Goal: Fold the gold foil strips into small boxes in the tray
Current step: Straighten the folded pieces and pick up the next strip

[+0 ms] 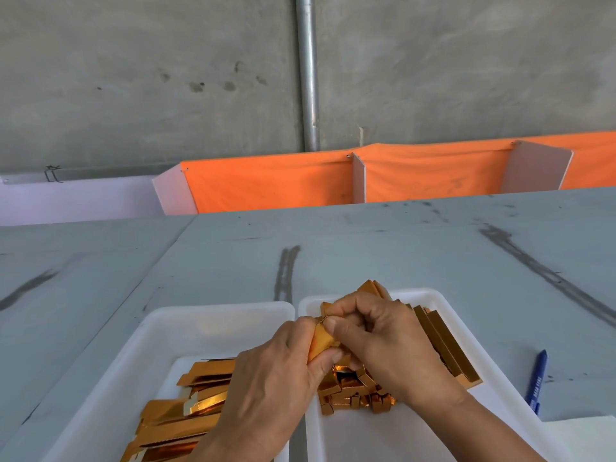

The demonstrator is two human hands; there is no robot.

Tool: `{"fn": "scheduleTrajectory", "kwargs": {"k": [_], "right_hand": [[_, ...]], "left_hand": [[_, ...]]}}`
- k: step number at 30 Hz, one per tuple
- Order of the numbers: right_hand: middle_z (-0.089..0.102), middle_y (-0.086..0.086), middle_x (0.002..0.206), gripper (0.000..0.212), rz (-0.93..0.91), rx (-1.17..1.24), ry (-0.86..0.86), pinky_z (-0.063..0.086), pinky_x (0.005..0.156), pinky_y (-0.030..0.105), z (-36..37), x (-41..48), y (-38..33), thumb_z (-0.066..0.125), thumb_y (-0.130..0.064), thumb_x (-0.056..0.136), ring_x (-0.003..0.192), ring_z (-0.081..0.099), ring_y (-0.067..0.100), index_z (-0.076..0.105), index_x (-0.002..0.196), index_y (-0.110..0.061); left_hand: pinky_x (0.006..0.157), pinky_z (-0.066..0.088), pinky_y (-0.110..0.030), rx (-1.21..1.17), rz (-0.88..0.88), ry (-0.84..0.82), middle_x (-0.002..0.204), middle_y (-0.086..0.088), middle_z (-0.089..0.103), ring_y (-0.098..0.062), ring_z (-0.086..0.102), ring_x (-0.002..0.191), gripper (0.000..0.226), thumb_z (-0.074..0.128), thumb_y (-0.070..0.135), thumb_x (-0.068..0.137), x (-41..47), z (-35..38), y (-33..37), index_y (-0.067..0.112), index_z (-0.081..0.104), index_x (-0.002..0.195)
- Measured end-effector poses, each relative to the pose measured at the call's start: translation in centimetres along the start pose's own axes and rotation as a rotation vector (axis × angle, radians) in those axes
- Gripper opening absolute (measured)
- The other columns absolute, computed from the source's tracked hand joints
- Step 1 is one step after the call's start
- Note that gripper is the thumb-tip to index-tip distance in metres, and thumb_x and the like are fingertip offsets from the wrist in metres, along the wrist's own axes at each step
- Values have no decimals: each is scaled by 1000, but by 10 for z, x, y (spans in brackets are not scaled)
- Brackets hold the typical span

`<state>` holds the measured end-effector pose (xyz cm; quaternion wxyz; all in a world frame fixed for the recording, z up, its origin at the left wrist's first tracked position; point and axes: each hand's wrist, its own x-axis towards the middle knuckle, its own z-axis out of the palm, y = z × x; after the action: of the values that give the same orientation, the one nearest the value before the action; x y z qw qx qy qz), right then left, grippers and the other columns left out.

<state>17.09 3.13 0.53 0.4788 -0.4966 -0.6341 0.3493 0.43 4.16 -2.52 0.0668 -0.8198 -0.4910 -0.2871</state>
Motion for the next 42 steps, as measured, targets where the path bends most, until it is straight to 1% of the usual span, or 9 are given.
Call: {"fn": "scheduleTrajectory", "kwargs": {"k": [4,8,14,17,22,26,30,35,42], "right_hand": [[69,-5,79,14,-21,-47,-54,51,62,15,-5,1,-1,65,-23,94,67,63,5,74,94,-34],[61,0,61,16,42,55,149,45,51,18,-6,3,0,65,-21,94,52,54,7,73,84,-32],[65,5,63,13,134,332,177,53,57,23,-8,3,-6,61,-17,95,49,57,16,70,86,-17],[66,7,63,11,128,341,91,54,59,24,-2,1,-7,62,-15,95,49,58,18,68,87,-13],[68,13,69,16,177,405,-190,51,48,27,6,-1,-8,64,-12,95,50,58,23,65,80,-17],[73,10,82,7,189,208,-353,52,50,30,10,-2,-7,67,-23,94,63,64,26,65,89,-19],[63,-7,68,11,80,39,-151,52,51,26,8,-3,-7,66,-29,94,61,63,11,69,84,-33],[65,-5,69,18,5,239,-55,49,49,24,7,-4,-10,71,-50,81,61,61,10,70,86,-33],[61,5,59,22,129,254,11,46,48,21,7,0,-4,66,-13,92,51,54,13,70,72,-20]], "left_hand": [[51,37,-11,38,40,45,80,17,50,1,47,64,49,28,71,87,7,-8,1,33,50,108],[78,49,-34,-34,-122,258,123,0,46,-14,51,108,79,55,72,66,12,-22,-4,27,46,131],[90,45,-26,-999,-584,261,121,31,54,10,53,111,75,72,73,59,16,-34,-10,49,45,125],[97,48,-43,-1581,-670,87,122,-2,66,-17,64,111,50,73,45,77,18,-29,-17,21,63,120],[76,58,-35,-1877,-712,61,120,-12,66,-26,65,110,39,62,43,79,20,-30,-21,18,73,105],[78,58,-39,-1784,-664,88,92,-14,71,-32,69,99,54,88,52,51,19,-29,-22,15,74,88],[74,58,-28,-1288,-507,155,76,0,67,-24,72,85,30,74,50,65,15,-29,-14,26,66,80],[61,50,-22,-600,-252,103,78,10,59,-10,59,73,52,52,82,64,5,-17,-6,39,58,91],[63,38,-5,-274,-115,-14,89,25,51,5,51,81,58,36,84,66,3,-10,-1,50,42,113]]}}
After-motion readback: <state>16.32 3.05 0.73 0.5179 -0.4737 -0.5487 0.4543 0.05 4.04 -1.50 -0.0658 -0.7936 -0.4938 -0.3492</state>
